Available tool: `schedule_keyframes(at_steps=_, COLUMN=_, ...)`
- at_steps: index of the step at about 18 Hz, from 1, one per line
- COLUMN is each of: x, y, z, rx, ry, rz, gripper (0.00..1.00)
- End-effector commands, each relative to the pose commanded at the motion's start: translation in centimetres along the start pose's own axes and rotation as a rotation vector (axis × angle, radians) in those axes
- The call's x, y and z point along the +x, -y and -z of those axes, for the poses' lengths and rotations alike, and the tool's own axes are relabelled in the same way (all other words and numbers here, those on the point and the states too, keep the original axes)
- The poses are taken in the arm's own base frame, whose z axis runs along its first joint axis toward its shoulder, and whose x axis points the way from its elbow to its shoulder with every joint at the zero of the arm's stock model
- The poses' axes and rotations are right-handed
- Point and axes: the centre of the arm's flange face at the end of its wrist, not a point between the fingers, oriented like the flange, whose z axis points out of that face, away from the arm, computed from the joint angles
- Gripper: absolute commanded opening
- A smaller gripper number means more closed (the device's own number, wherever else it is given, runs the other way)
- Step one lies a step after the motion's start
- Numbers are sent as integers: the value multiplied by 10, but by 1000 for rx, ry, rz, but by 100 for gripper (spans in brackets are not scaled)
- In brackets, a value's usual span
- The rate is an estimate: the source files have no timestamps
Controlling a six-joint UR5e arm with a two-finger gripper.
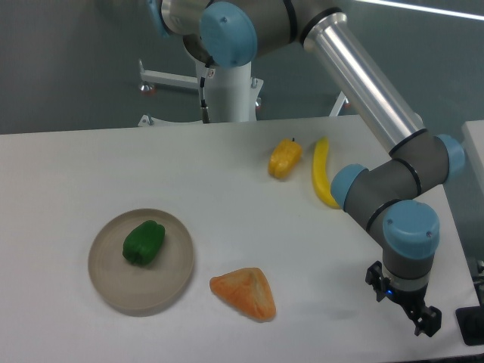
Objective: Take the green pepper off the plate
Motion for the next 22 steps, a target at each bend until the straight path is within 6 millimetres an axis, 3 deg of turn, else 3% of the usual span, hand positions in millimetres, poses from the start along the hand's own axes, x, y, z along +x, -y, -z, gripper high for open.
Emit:
schedule_keyframes(at_steps=7, x=4, y=7, z=13, rx=4, ry=0, rz=4, gripper=100)
schedule_keyframes(at_steps=12, x=24, y=13, z=35, rx=2, ry=-27, rz=-6, gripper=100)
schedule_keyframes(at_steps=17, x=69, y=25, z=79, rx=33, ry=-103, rz=10, gripper=100)
schedule_keyframes(at_steps=22, x=129, y=57, z=126, rx=163, ry=-180, rz=182, gripper=100)
